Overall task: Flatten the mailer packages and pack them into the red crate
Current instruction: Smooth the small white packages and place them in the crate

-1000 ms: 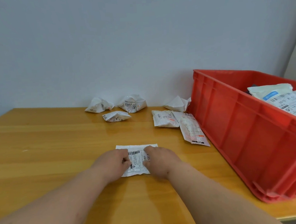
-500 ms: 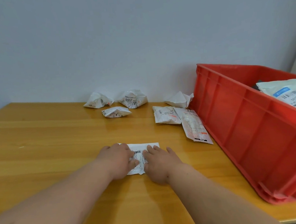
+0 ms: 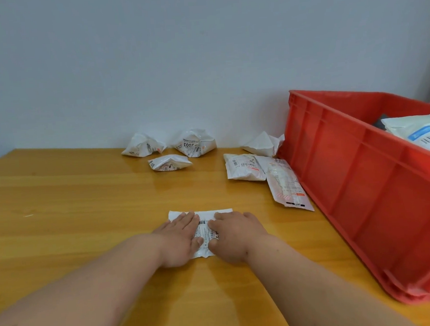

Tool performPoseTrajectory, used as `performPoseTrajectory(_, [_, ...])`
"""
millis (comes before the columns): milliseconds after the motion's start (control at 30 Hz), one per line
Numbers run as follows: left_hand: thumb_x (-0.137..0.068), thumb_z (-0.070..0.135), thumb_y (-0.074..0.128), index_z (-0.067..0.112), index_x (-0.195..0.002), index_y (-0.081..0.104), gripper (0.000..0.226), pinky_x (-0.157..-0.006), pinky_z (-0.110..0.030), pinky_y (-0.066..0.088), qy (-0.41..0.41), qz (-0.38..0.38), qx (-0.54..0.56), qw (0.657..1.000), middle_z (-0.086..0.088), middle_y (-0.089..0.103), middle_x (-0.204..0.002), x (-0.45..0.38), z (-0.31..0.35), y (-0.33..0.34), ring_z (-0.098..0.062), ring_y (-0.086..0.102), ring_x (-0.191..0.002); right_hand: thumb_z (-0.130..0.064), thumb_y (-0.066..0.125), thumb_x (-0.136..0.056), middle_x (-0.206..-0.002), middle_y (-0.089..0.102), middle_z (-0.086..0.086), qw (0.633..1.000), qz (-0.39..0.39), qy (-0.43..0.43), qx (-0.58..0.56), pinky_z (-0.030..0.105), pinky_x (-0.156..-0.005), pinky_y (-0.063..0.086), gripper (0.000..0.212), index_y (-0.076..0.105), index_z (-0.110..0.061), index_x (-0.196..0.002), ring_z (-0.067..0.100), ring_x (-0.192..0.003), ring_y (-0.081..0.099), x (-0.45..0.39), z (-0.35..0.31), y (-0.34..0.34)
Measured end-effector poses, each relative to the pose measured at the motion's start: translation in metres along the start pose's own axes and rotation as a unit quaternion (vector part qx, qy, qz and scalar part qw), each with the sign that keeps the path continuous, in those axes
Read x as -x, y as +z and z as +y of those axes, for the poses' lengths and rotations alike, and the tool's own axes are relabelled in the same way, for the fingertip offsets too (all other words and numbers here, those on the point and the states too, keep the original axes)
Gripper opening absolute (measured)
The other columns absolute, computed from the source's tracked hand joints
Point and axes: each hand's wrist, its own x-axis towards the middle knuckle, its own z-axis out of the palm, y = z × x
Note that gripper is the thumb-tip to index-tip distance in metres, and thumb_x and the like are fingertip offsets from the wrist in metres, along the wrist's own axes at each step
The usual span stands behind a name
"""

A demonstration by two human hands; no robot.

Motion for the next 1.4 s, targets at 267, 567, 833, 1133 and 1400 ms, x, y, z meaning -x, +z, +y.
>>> performPoseTrajectory(267, [-0.095,0.068,0.025,0.025,-0.151,0.029,0.071,-0.11,-0.041,0.028,-0.059,0.055,-0.07,0.994,-0.001,0.028,-0.152,0.006,0.014,-0.011,-0.025,0.028,-0.138,-0.036,0.034,-0.1,-0.167,0.001,-0.001,0.998,-0.014,0.011,0.058,0.058,-0.12,-0.002,0.059,0.017,-0.034,-0.156,0.027,-0.152,0.0,-0.004,0.001,0.005])
performPoseTrajectory(567, [-0.097,0.051,0.043,0.023,-0.136,0.038,0.048,-0.109,-0.039,0.028,-0.046,0.14,0.021,0.989,0.0,0.026,-0.153,0.01,0.014,-0.001,-0.021,0.029,-0.138,-0.014,0.046,-0.091,-0.111,0.05,0.004,0.994,0.098,0.049,0.021,0.037,-0.094,0.035,0.021,0.06,-0.018,-0.106,0.026,-0.11,0.046,0.001,0.0,-0.002])
performPoseTrajectory(833, [-0.097,0.064,0.031,0.032,-0.156,0.012,0.07,-0.116,-0.046,0.013,-0.022,0.007,-0.065,0.998,0.011,0.002,-0.164,0.006,0.009,-0.019,-0.015,0.012,-0.149,-0.038,0.042,-0.094,-0.128,0.047,0.005,0.998,0.016,0.051,-0.038,0.04,-0.101,0.037,0.038,0.061,-0.015,-0.118,0.025,-0.117,0.045,-0.004,0.001,-0.006])
performPoseTrajectory(1133, [-0.078,0.085,0.038,0.034,-0.153,0.018,0.092,-0.116,-0.046,0.013,-0.03,0.054,-0.089,0.994,0.004,0.024,-0.151,0.0,0.014,-0.02,-0.021,0.021,-0.141,-0.025,0.049,-0.088,-0.137,0.047,0.001,0.993,-0.053,0.039,-0.097,0.038,-0.092,0.043,0.038,0.05,-0.018,-0.126,0.026,-0.114,0.053,-0.009,0.009,-0.018])
performPoseTrajectory(1400, [-0.083,0.081,0.037,0.02,-0.157,-0.003,0.104,-0.121,-0.046,-0.005,-0.022,-0.014,-0.032,0.999,0.007,-0.016,-0.163,-0.008,0.011,-0.016,-0.011,-0.01,-0.15,-0.04,0.035,-0.099,-0.167,-0.003,-0.002,0.997,-0.049,0.013,-0.05,0.048,-0.123,-0.002,0.068,0.011,-0.018,-0.159,0.014,-0.153,-0.004,-0.011,0.009,0.003])
